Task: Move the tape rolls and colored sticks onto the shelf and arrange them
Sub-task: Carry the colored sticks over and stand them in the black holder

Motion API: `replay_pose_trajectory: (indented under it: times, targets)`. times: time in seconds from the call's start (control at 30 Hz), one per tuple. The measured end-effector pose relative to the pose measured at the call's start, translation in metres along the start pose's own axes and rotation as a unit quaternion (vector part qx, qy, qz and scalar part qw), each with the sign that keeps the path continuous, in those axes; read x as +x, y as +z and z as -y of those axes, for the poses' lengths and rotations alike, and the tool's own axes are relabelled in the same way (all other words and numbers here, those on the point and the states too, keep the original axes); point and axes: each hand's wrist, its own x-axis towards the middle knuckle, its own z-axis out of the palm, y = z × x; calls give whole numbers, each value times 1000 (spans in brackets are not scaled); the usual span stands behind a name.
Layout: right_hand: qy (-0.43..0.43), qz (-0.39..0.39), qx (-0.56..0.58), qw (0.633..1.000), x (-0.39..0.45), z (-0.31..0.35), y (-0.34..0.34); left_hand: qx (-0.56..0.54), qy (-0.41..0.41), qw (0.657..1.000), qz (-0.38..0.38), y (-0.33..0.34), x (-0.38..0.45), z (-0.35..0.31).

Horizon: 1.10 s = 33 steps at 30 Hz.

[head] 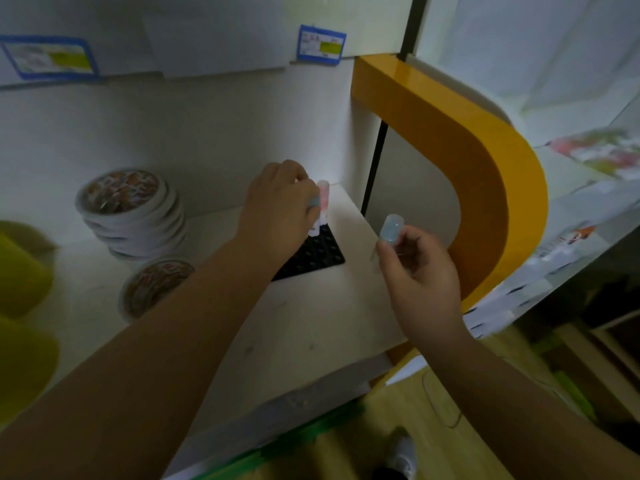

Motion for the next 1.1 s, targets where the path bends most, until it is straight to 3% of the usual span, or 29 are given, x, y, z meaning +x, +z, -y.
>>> replay_pose_trajectory:
  times: [0.57,0.83,1.1]
  targets:
    - [-65,85,-137,985,81,-7,70,-109,-105,982,111,-10,11,2]
    - [-97,112,-189,971,88,-16,78,-86,-92,986,111,-8,12,4]
    - [-155,83,-208,962,88,-30,83,-102,-92,985,109,-8,10,4]
